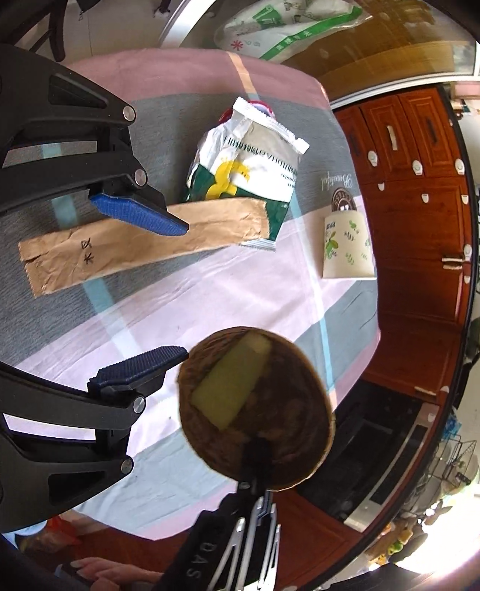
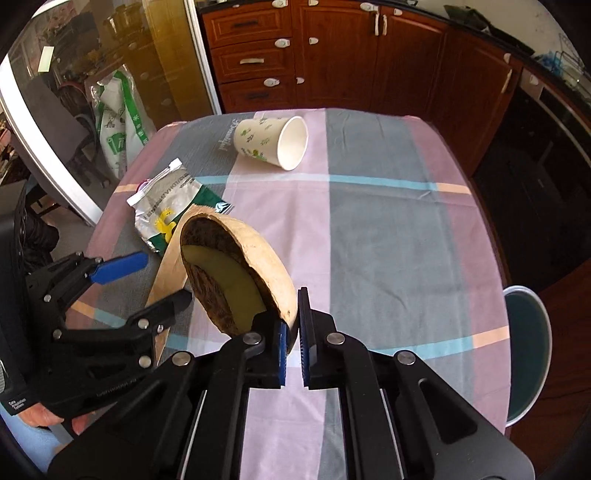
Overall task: Collect trash
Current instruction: 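Tip the bowl with the right gripper to spill the melon rind onto the table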
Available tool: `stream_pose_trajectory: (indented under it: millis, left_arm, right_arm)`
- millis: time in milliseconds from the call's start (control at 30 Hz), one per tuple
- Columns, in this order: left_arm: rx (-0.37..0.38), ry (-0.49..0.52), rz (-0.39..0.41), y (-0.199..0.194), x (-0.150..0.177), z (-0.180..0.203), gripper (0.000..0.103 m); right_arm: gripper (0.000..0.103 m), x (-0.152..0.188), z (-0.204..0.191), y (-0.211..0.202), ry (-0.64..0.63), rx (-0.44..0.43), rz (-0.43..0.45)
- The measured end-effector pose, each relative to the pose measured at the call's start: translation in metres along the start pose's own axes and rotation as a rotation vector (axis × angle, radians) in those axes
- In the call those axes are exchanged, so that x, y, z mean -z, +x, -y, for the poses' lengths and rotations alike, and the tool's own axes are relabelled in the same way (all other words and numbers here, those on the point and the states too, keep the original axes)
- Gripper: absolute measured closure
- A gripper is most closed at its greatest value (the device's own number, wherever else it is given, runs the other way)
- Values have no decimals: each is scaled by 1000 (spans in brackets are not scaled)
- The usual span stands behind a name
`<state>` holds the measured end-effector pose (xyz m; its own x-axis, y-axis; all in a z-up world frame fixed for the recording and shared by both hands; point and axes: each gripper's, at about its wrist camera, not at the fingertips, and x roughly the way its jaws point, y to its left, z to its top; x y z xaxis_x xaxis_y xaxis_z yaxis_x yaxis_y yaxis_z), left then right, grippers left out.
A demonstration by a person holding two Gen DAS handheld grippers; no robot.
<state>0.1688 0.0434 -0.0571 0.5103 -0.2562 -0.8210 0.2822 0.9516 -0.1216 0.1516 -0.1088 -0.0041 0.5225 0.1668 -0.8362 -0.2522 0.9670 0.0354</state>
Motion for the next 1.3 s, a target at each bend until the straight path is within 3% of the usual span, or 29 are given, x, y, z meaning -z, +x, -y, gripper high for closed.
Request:
stream_pose_trajectory:
  millis: [67, 100, 167, 233, 300, 467, 633, 833, 933, 1000, 1067, 1200, 1300]
  left_arm:
    - [45, 2, -8, -1, 3, 7, 39]
    - [69, -4, -11, -2, 3, 9, 39]
    - [99, -20, -11, -3, 2, 13, 39]
    - [112, -31, -4, -5, 0, 15, 39]
    - [104, -26, 2, -7, 0, 17, 39]
    - [104, -12, -15, -3, 2, 19, 39]
    - [127, 7, -85, 12, 13, 23, 39]
    - [149, -72, -119, 16, 20, 23, 39]
    - [68, 61, -71, 7, 10, 34, 39]
    - [33, 190, -92, 10, 4, 39, 39]
    - [19, 253, -114, 13, 2, 33, 39]
    - [85, 283, -205, 26, 7, 20, 40]
    - [98, 312, -243, 32, 18, 33, 48]
  right_arm:
    - [98, 2, -1, -8, -51, 80, 48]
    - [98, 3, -1, -10, -57, 71, 51]
    - [98, 4, 2, -14, -36, -45, 45]
    - [98, 8, -10, -16, -128, 96, 84]
    - [98, 8, -4, -13, -87, 49, 57]
    - [98, 9, 1, -12, -62, 47, 51]
    - [98, 12, 7, -10, -41, 39, 34]
    - [98, 19, 20, -6, 8, 4, 17]
    - [98, 22, 27, -5, 27, -17, 14]
    - [98, 24, 34, -5, 42, -33, 9]
    - [98, 27, 40, -5, 59, -45, 6]
    - [98, 32, 51, -4, 92, -72, 0]
    - [98, 34, 57, -1, 121, -93, -7]
